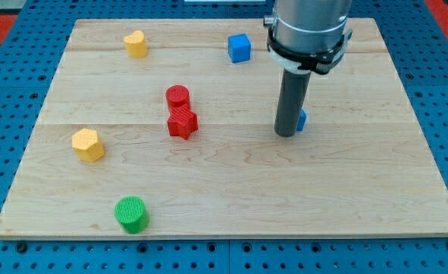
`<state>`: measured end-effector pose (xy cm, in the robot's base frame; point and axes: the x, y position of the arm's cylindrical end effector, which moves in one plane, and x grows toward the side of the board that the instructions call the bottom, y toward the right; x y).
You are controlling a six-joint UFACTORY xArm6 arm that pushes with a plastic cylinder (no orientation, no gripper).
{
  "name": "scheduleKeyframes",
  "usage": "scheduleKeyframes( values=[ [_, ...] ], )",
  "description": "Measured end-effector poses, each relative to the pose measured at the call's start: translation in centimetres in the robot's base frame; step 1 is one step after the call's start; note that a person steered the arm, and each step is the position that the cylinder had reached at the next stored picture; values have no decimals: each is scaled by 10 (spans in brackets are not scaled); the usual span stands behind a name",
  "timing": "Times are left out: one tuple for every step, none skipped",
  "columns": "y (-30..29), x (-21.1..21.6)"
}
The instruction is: Move the blue triangle diagonally bottom right to the red circle
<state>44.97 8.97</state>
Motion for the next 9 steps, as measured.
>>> scheduleKeyframes(
  values=[
    [2,-14],
    [-70,-10],
    [-120,-23],
    [-153,-37],
    [-204,-50],
    [-175,-70],
    [-182,-90],
    [-233,-73],
    [-266,-56]
  ],
)
